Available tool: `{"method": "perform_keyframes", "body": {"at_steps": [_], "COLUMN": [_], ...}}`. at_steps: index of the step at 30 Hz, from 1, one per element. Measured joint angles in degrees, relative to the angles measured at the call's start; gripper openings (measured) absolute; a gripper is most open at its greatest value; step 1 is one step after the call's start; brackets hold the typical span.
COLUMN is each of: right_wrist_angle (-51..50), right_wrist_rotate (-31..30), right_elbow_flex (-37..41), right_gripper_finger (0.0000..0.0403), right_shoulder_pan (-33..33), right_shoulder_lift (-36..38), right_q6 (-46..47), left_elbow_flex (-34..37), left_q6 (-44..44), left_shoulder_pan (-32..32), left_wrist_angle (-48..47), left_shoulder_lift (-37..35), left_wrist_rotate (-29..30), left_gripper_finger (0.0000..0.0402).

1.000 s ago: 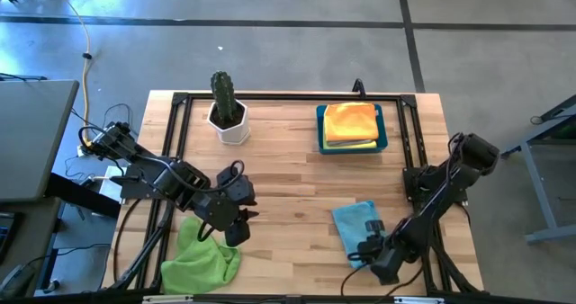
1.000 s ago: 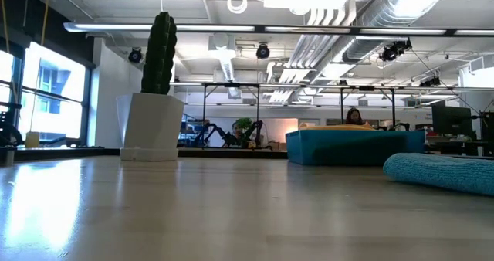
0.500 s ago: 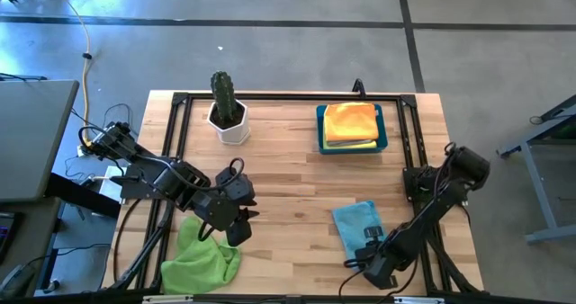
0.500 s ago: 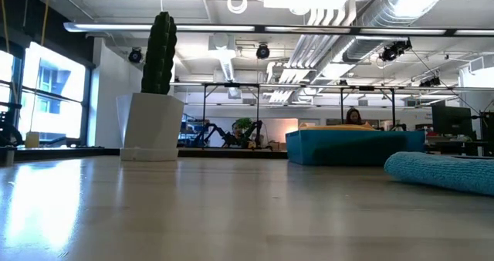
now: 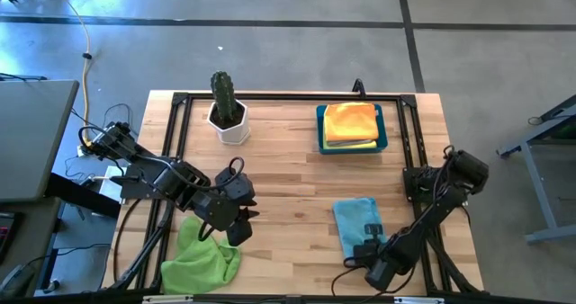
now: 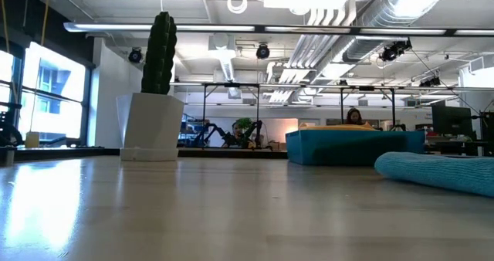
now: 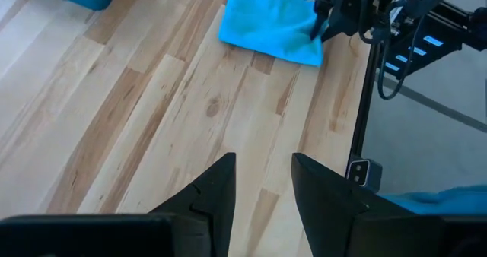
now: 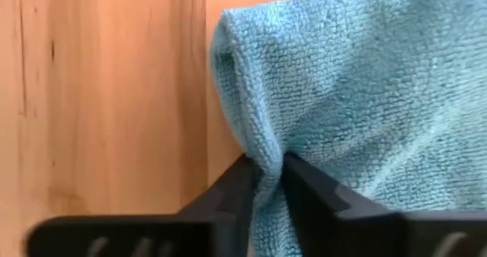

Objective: Fold microfiber towels
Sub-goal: Put the folded blue microfiber cloth into the blue bin

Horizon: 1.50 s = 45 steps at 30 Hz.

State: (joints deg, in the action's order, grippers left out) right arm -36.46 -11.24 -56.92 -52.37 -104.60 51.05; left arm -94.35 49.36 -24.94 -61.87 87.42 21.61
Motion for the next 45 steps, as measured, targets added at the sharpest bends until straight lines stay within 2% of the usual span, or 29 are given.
{"method": "perform_keyframes", "body": {"at_steps": [4, 8, 12, 17, 24, 30, 33, 38, 45], "right_wrist_angle": [0.91, 0.91, 1.20, 1.79, 8.47, 10.88, 10.90, 11.22, 19.34], "right_wrist_rotate": [-1.46, 0.02, 2.63, 5.34, 5.87, 5.74, 5.76, 5.46, 8.00], "right_elbow_flex": [0.22, 0.36, 0.61, 0.80, 0.65, 0.59, 0.57, 0.54, 0.52], "right_gripper_finger": [0.0011, 0.0015, 0.0003, 0.0002, 0.0001, 0.0001, 0.0000, 0.0000, 0.0000], "right_shoulder_pan": [-0.57, -0.46, 0.46, 4.90, 17.29, 30.33, 37.52, 49.86, 65.19], "right_shoulder_lift": [-0.01, 0.50, 2.88, 7.57, 13.86, 18.62, 20.09, 20.50, 20.50], "right_q6": [1.44, 5.06, 5.12, 4.42, 3.87, -2.35, -4.78, -6.80, -9.09], "left_elbow_flex": [0.00, 0.00, 0.00, 0.00, 0.00, 0.00, 0.00, 0.00, 0.00], "left_q6": [0.17, 0.33, 2.07, 3.50, 7.56, 9.05, 8.66, -0.46, -13.33], "left_shoulder_pan": [-0.01, 0.01, 0.00, -0.01, 0.01, -0.02, -0.01, 0.97, 5.22], "left_wrist_angle": [0.00, 0.02, 0.01, 0.04, 0.04, 0.17, 0.17, 0.21, -0.04], "left_shoulder_lift": [0.00, 0.02, 0.02, 0.00, 0.00, 0.01, 0.02, -0.40, -0.39], "left_wrist_rotate": [0.03, 0.06, 0.11, 0.26, 0.20, -1.26, 0.45, 5.14, 5.68], "left_gripper_finger": [0.0117, 0.0117, 0.0117, 0.0117, 0.0117, 0.0117, 0.0117, 0.0117, 0.0117]}}
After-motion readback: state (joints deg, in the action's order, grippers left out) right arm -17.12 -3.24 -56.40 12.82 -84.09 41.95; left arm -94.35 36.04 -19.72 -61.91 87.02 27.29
